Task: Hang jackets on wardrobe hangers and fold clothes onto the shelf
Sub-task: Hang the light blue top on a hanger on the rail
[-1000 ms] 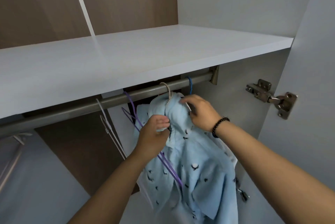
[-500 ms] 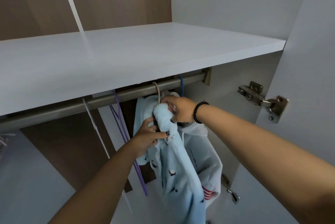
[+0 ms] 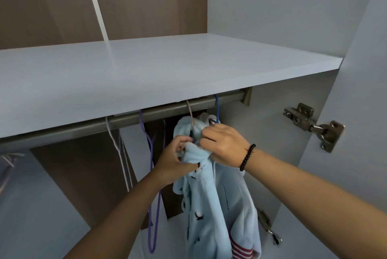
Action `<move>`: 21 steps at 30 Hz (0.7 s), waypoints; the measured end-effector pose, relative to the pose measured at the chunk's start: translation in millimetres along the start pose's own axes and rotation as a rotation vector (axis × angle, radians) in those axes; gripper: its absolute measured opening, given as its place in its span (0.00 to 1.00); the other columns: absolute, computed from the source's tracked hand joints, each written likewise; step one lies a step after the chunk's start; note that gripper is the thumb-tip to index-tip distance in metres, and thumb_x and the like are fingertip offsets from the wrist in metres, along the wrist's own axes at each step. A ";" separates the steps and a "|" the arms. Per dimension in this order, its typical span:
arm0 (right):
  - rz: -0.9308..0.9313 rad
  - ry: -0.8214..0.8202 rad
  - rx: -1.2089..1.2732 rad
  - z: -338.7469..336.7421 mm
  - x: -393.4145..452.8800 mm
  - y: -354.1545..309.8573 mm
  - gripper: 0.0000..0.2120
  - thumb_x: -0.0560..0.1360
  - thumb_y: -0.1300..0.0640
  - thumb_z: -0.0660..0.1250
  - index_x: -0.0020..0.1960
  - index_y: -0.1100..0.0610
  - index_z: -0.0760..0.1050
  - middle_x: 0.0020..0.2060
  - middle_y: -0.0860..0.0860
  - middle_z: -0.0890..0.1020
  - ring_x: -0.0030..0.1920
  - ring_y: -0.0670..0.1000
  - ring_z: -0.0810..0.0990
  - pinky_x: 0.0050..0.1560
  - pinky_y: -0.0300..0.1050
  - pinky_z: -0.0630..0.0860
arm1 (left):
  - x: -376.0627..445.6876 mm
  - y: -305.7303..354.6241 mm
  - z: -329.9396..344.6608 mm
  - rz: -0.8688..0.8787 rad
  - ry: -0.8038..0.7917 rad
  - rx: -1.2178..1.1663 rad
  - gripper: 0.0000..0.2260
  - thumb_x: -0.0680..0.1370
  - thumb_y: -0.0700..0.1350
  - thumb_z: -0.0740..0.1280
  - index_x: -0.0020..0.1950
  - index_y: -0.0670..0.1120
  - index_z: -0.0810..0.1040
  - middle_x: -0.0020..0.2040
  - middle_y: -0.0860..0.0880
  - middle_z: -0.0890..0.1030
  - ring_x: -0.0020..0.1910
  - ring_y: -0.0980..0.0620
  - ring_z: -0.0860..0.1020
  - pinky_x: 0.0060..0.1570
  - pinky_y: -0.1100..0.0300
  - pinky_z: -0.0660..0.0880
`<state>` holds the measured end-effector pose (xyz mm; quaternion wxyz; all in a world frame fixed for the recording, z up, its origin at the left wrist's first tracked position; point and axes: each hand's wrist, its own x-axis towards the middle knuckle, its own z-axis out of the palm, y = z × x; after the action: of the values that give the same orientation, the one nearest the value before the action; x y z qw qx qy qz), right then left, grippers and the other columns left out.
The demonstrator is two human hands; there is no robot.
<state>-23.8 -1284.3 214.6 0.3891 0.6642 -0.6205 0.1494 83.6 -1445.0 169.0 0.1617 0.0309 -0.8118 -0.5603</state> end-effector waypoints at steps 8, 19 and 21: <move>0.569 0.116 0.104 23.8 -44.3 -17.7 0.03 0.68 0.64 0.60 0.39 0.58 0.70 0.38 0.54 0.75 0.37 0.48 0.70 0.33 0.39 0.71 | -57.0 -25.2 47.8 0.555 0.311 0.632 0.10 0.69 0.41 0.69 0.47 0.48 0.72 0.43 0.51 0.73 0.39 0.54 0.72 0.39 0.67 0.69; 0.658 -0.492 0.136 25.7 -56.6 -18.0 0.07 0.67 0.69 0.61 0.39 0.59 0.72 0.39 0.54 0.78 0.42 0.58 0.78 0.38 0.51 0.78 | -61.1 -56.4 47.7 0.548 -0.047 0.615 0.16 0.77 0.40 0.64 0.64 0.47 0.78 0.58 0.54 0.75 0.53 0.58 0.78 0.47 0.64 0.77; 0.738 -0.615 0.173 19.5 -44.7 -14.0 0.06 0.71 0.65 0.57 0.38 0.57 0.70 0.38 0.54 0.78 0.42 0.58 0.77 0.40 0.50 0.76 | -46.8 -46.9 40.8 0.405 0.107 0.478 0.11 0.77 0.42 0.63 0.57 0.49 0.80 0.57 0.57 0.74 0.52 0.61 0.77 0.49 0.65 0.77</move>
<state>-24.5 -1267.4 166.7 0.0524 0.4430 -0.8862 0.1252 109.6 -1414.8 102.2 0.3008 -0.0648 -0.9004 -0.3076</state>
